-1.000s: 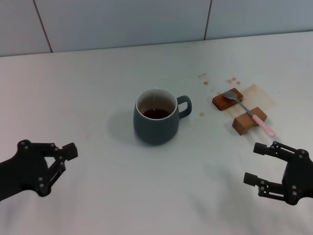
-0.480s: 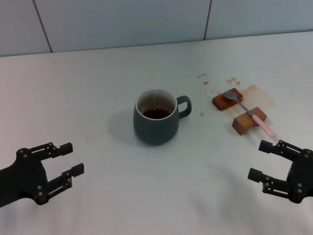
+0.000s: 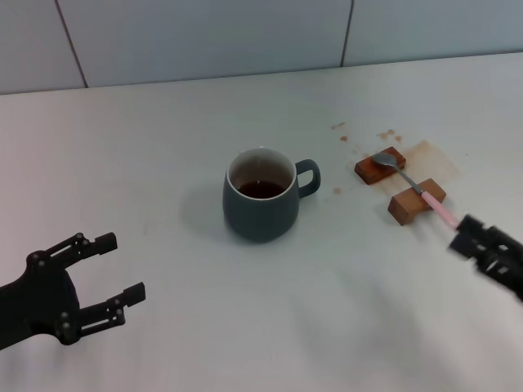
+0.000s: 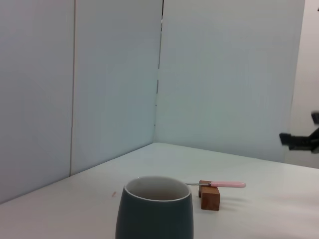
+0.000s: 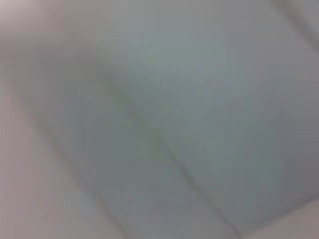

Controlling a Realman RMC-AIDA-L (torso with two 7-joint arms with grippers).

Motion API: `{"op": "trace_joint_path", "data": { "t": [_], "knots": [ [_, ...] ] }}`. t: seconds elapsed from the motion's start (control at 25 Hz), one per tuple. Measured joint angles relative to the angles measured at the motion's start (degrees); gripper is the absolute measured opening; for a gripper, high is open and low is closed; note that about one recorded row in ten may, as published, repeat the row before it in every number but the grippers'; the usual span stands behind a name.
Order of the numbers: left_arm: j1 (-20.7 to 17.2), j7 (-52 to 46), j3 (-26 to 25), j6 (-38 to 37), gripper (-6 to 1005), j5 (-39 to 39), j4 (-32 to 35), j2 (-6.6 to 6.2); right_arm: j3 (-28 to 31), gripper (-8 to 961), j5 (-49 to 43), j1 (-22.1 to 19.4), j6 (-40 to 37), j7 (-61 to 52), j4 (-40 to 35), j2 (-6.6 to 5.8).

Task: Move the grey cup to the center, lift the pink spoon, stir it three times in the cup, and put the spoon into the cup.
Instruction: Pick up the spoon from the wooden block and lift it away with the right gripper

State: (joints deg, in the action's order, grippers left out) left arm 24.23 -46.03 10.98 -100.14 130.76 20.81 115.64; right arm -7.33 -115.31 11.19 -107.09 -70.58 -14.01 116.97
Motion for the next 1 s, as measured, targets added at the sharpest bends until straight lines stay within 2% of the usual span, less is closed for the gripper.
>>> {"op": "trace_joint_path", "data": {
  "t": [0.08, 0.16, 0.2, 0.24, 0.28, 0.32, 0.52, 0.68, 0.76, 1.0],
  "knots": [
    [-0.1, 0.1, -0.1, -0.2, 769, 0.0, 0.0, 0.04, 6.8, 751, 0.0, -1.7, -2.1, -8.9, 4.1, 0.11],
    [-0.1, 0.2, -0.1, -0.2, 811, 0.0, 0.0, 0.04, 8.9, 751, 0.0, -2.2, -2.5, -12.5, 4.9, 0.24],
    [-0.1, 0.2, -0.1, -0.6, 832, -0.1, 0.0, 0.04, 12.9, 750, 0.0, -2.9, -2.6, -20.2, 5.5, 0.56],
    [-0.1, 0.3, -0.1, -0.9, 832, -0.2, 0.0, 0.04, 15.9, 750, 0.0, -3.4, -1.9, -27.2, 5.5, 0.73],
    [-0.1, 0.3, -0.1, -0.9, 832, -0.2, 0.0, 0.04, 15.9, 750, 0.0, -3.4, -1.9, -27.2, 5.5, 0.73],
    [-0.1, 0.3, -0.1, -0.9, 832, -0.2, 0.0, 0.04, 18.4, 750, 0.0, -3.6, -0.3, -32.8, 5.4, 0.81],
    [-0.1, 0.5, -0.2, -1.1, 832, -0.4, 0.0, 0.03, 19.5, 748, -0.4, -3.6, 3.5, -37.2, 5.2, 0.83],
    [-0.1, 0.7, 0.1, -1.6, 832, -0.8, 0.0, 0.09, 18.4, 747, -4.8, -1.9, 14.2, -40.1, 5.0, 0.33],
    [-0.1, 0.7, 0.0, -1.7, 832, -0.8, 0.0, 0.1, 18.4, 747, -6.4, -1.0, 17.2, -41.2, 5.0, 0.31],
    [-0.1, 1.1, -0.2, -1.7, 832, -1.3, 0.0, 0.35, 18.1, 745, -9.0, 1.2, 20.4, -43.5, 5.0, 0.2]
  ]
}}
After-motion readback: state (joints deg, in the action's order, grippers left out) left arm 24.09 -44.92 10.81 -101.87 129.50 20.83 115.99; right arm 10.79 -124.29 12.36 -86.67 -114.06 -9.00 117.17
